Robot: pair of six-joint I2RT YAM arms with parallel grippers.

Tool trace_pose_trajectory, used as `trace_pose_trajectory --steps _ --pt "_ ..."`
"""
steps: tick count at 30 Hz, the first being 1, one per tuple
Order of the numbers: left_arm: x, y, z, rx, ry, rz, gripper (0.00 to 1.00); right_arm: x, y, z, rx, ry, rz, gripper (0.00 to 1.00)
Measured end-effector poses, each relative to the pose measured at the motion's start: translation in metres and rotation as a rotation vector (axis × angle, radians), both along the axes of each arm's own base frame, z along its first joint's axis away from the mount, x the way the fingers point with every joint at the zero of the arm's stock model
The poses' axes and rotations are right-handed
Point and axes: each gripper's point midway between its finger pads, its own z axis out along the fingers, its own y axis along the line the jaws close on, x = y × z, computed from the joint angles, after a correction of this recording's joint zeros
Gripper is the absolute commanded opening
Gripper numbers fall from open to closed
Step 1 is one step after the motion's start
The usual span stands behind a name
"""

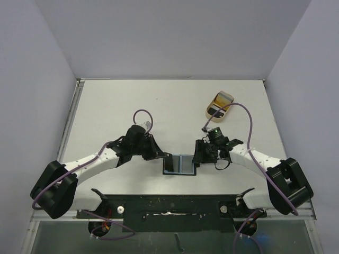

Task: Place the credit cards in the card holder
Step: Insert the credit card into the card holder.

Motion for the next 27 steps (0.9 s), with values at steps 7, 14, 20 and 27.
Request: trace_pose_trajectory --steps 7,14,20,27 --pt "0.001 -0.004 0.001 0.005 -0.004 -0.03 0.0 -0.002 0.004 -0.009 -0.042 0.005 0.022 0.32" --pt "-0.001 -0.006 0.0 0.003 -0.002 -0.067 0.0 -0.001 0.016 -0.01 -0.033 -0.023 0.045 0.31" --pt "-0.003 -0.006 -0.009 0.001 0.036 -0.089 0.0 -0.005 0.028 -0.015 -0.027 -0.021 0.077 0.27" --pt "-0.004 -0.008 -0.013 -0.019 0.056 -0.114 0.0 -0.004 0.029 -0.015 -0.029 -0.026 0.069 0.27"
